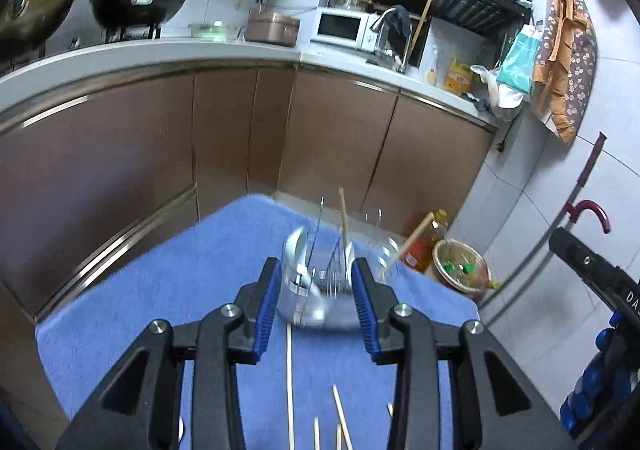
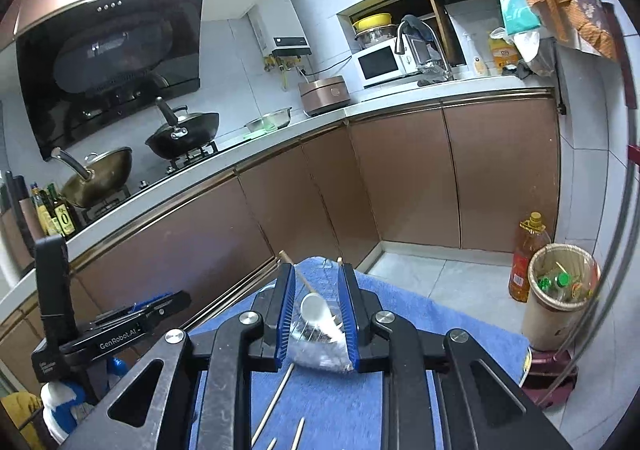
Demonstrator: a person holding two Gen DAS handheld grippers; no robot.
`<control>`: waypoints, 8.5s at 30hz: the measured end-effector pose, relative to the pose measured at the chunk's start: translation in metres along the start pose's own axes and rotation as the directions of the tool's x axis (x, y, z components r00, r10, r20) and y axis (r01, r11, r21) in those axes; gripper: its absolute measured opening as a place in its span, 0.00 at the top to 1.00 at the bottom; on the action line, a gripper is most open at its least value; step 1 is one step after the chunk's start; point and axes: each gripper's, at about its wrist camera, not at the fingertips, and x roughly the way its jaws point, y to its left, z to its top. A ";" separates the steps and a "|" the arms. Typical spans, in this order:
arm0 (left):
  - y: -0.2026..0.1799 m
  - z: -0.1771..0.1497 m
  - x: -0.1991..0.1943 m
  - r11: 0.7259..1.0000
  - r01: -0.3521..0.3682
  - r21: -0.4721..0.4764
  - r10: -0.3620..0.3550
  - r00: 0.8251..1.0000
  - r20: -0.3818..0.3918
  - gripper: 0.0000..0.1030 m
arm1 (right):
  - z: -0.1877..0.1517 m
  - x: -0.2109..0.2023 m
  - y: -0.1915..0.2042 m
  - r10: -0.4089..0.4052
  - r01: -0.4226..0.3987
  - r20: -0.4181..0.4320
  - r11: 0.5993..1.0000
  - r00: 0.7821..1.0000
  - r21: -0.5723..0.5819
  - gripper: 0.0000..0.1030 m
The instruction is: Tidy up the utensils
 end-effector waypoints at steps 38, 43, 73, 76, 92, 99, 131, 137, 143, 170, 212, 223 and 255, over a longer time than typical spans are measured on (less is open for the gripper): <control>-0.046 -0.109 -0.132 0.954 -0.267 0.137 0.229 0.942 0.245 0.63 | -0.083 -0.085 0.036 0.034 -0.036 -0.055 0.999 0.998 -0.034 0.68; -0.046 -0.109 -0.123 0.949 -0.283 0.141 0.245 0.940 0.237 0.54 | -0.087 -0.080 0.031 0.021 -0.023 -0.070 0.999 0.997 -0.029 0.68; 0.006 -0.137 0.045 0.992 -0.086 0.098 0.110 0.954 -0.277 0.54 | -0.142 0.013 -0.009 -0.075 0.074 -0.378 0.997 0.923 -0.019 0.68; 0.021 -0.136 0.073 0.997 -0.065 0.047 0.077 0.930 -0.358 0.54 | -0.151 0.028 -0.013 -0.074 0.074 -0.424 0.997 0.903 -0.017 0.68; 0.032 -0.108 0.185 0.997 -0.071 0.023 0.073 0.862 -0.502 0.72 | -0.181 0.071 -0.039 -0.084 0.092 -0.544 0.996 0.835 -0.013 0.68; 0.036 -0.098 0.210 0.997 -0.071 0.009 0.064 0.842 -0.535 0.87 | -0.186 0.086 -0.040 -0.053 0.067 -0.593 0.998 0.803 0.001 0.68; 0.030 -0.115 0.137 1.000 -0.005 -0.001 0.004 0.902 -0.431 0.96 | -0.170 0.103 -0.024 -0.039 0.026 -0.579 0.999 0.814 -0.030 0.94; 0.027 -0.114 0.093 1.000 0.019 -0.014 -0.022 0.940 -0.341 0.96 | -0.149 0.074 -0.015 0.010 -0.017 -0.498 1.000 0.867 -0.009 0.94; 0.030 -0.115 0.053 0.999 0.025 -0.030 -0.032 0.962 -0.271 0.96 | -0.138 0.045 0.006 0.023 -0.034 -0.427 0.999 0.904 -0.017 0.94; 0.014 -0.108 -0.085 0.998 0.060 -0.025 -0.059 0.998 0.035 0.96 | -0.111 -0.047 0.053 0.086 -0.103 -0.219 0.992 0.972 -0.068 0.94; -0.053 -0.065 -0.158 0.988 -0.039 0.147 -0.009 0.950 0.311 0.96 | -0.048 -0.078 0.072 0.148 -0.155 -0.058 0.976 0.987 -0.151 0.94; -0.053 0.041 -0.084 1.000 -0.016 0.022 0.005 0.902 0.432 0.96 | 0.029 -0.017 0.045 0.172 -0.160 0.092 0.980 0.981 -0.122 0.94; -0.027 0.053 0.133 0.979 -0.159 -0.129 0.201 0.871 0.448 0.95 | 0.015 0.137 -0.017 0.097 -0.074 0.152 0.986 0.984 -0.148 0.94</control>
